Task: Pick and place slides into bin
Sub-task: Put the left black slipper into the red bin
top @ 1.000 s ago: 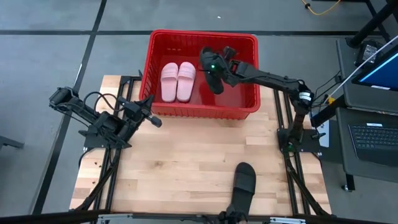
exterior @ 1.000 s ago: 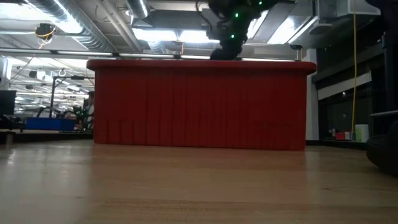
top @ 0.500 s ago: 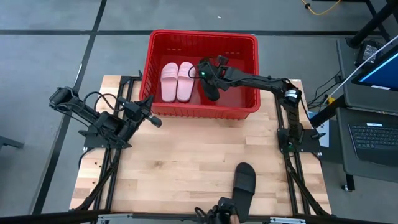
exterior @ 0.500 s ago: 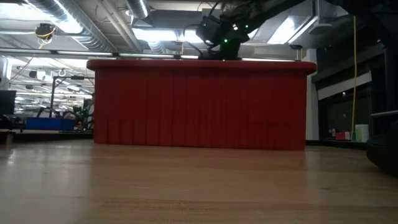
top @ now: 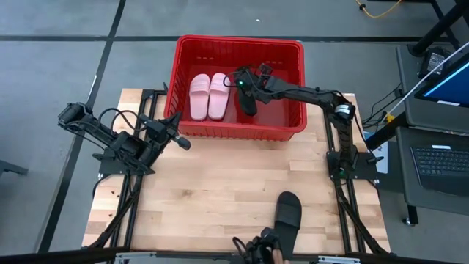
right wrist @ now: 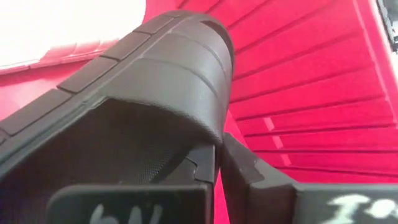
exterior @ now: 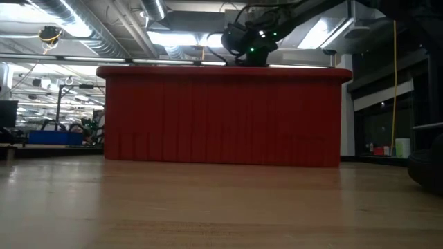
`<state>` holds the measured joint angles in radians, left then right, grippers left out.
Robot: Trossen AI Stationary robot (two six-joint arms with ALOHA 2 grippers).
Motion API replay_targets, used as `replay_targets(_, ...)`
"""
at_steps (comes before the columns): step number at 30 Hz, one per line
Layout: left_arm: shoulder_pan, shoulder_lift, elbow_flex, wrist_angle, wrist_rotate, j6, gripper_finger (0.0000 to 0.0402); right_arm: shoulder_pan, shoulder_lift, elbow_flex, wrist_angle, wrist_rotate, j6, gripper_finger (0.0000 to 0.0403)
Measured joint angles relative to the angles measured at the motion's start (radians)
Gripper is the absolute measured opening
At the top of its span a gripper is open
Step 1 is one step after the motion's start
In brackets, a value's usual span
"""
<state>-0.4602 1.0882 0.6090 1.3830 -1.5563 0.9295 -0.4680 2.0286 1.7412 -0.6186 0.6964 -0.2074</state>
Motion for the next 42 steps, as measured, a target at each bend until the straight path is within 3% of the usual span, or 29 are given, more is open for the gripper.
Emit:
replay_targets(18, -0.003, 0.000, 0.000, 0.000, -0.015, -0.014, 0.0002, -0.002, 0.121, 0.000, 0.080, -0.043, 0.016, 0.0013)
replay_targets(26, -0.003, 0.000, 0.000, -0.004, -0.015, -0.027, 0.0001, -0.011, 0.121, 0.000, 0.079, -0.024, 0.043, 0.0013)
replay_targets(34, -0.003, 0.000, 0.000, -0.026, -0.016, -0.027, 0.0001, -0.016, 0.124, -0.001, 0.063, 0.076, -0.021, 0.0013)
replay_targets(42, -0.003, 0.000, 0.000, -0.048, -0.016, -0.027, 0.0001, -0.013, 0.124, -0.001, 0.040, 0.048, -0.032, 0.0013)
